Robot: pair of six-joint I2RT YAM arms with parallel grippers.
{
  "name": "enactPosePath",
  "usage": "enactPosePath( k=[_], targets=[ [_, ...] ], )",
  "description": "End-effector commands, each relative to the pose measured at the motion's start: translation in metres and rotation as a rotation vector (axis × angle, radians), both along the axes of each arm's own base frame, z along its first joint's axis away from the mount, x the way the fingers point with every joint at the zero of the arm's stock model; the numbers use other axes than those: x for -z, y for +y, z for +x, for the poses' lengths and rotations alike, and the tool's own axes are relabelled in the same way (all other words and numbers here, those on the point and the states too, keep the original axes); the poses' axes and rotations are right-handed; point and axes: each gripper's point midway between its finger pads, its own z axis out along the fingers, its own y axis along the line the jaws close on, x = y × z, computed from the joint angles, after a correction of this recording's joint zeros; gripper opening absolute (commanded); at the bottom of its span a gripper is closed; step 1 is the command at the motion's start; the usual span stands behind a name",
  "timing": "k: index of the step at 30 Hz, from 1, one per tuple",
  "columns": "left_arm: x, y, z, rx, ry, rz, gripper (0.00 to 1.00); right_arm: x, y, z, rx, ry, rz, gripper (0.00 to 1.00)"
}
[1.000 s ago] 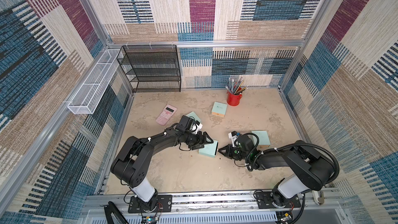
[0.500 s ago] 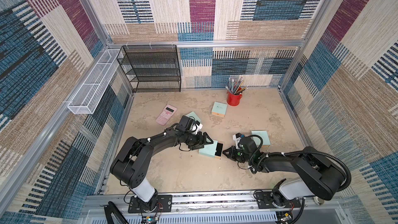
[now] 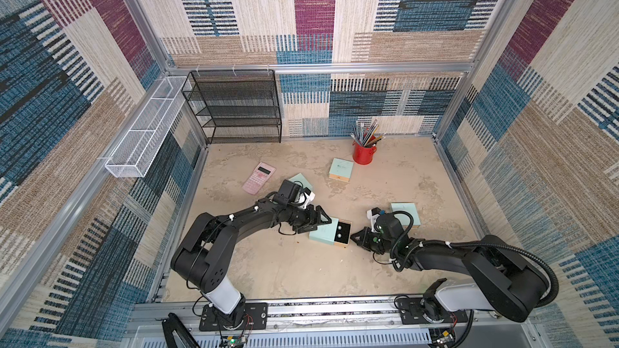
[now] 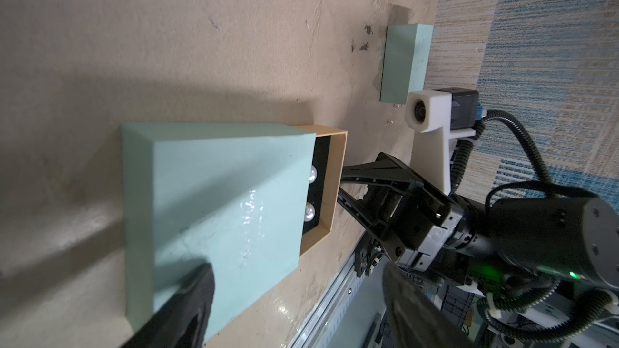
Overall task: Take out the earrings from the drawer-style jewelry box
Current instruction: Open the drawer in the jewelry box.
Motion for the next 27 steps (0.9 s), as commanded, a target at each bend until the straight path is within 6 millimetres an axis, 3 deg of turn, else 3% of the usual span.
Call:
enactPosePath(
  k=[1,11,15,18,23,27],
  targets=[
    [0.013,0.010,-0.005,-0.013,0.026,0.066,0.80,0.007,-0.011,-0.002,0.044,0.021,-0.034,0.00],
    [0.009,0.006,-0.003,-0.013,0.027,0.038,0.80,0.002,-0.011,0.000,0.049,0.002,-0.023,0.00],
    [0.007,0.003,-0.003,-0.008,0.028,0.022,0.80,-0.003,-0.010,0.001,0.044,-0.016,-0.022,0.15],
    [0.006,0.002,-0.003,-0.005,0.030,0.012,0.80,-0.009,-0.011,0.002,0.044,-0.034,-0.021,0.19],
    [0.001,-0.001,-0.002,-0.001,0.024,-0.013,0.80,-0.026,-0.019,0.005,0.067,-0.078,-0.044,0.25],
    [-0.015,-0.006,0.002,0.005,-0.004,-0.053,0.80,-0.060,-0.023,0.015,0.068,-0.171,-0.084,0.30]
  ],
)
